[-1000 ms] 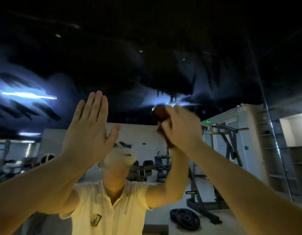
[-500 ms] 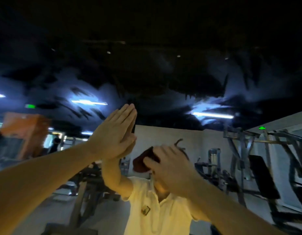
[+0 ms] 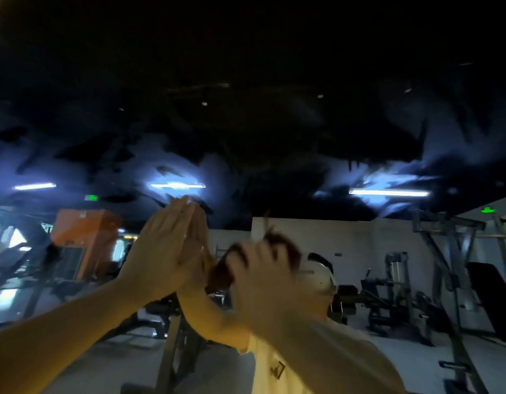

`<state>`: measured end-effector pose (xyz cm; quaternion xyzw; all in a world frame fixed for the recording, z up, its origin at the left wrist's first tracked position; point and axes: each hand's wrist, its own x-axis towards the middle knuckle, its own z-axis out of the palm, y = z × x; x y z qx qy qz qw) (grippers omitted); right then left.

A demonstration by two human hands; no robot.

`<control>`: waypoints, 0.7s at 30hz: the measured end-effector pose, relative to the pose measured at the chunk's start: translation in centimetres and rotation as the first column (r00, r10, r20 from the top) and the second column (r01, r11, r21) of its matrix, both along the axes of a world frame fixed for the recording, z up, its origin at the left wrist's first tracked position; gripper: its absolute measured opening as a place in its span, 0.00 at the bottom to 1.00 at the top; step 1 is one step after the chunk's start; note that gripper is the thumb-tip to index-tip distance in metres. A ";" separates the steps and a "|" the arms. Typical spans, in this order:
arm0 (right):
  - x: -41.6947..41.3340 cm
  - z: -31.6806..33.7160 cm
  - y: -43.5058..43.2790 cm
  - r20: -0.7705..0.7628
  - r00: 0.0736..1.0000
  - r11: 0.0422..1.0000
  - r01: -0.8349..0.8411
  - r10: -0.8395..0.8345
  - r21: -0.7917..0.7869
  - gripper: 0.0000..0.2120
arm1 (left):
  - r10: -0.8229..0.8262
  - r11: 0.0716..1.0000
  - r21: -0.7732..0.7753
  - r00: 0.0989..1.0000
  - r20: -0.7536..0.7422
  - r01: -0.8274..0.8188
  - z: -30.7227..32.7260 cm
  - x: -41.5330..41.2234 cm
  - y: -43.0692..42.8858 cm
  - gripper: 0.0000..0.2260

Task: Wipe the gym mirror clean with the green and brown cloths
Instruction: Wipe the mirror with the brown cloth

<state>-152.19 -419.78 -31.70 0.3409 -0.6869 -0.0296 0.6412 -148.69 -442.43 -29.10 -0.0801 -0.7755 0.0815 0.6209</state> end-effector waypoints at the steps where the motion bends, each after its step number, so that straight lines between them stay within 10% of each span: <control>1: 0.3 -2.3 -0.2 0.058 0.998 0.988 -0.039 0.030 0.149 0.23 | 0.003 1.000 0.023 1.000 0.020 -0.004 0.0 -0.2 -0.6 0.38; 5: 0.0 -0.7 1.1 -0.020 1.000 0.885 -0.003 0.014 0.466 0.26 | -0.021 0.999 0.032 0.992 0.124 0.017 -0.5 -1.6 -1.6 0.44; 8: -0.9 7.8 2.0 -0.120 0.991 0.995 0.066 -0.057 0.075 0.24 | -0.022 0.999 0.035 0.993 0.117 0.018 -0.6 -2.5 -2.1 0.45; 13: -0.9 13.5 -1.0 -0.064 0.998 0.901 -0.010 -0.020 -0.434 0.21 | -0.044 0.999 -0.019 0.996 0.072 0.045 -0.6 -3.2 -3.2 0.42; 18: -0.1 -0.4 -4.6 0.090 0.993 0.996 -0.080 0.078 0.028 0.20 | -0.167 0.981 -0.086 0.981 0.104 0.176 -0.2 -2.8 -4.8 0.38; 21: 0.5 -5.4 -2.5 0.171 0.985 0.852 -0.101 0.014 0.513 0.18 | -0.148 0.985 -0.065 0.978 0.146 0.159 -0.2 -2.6 -4.7 0.38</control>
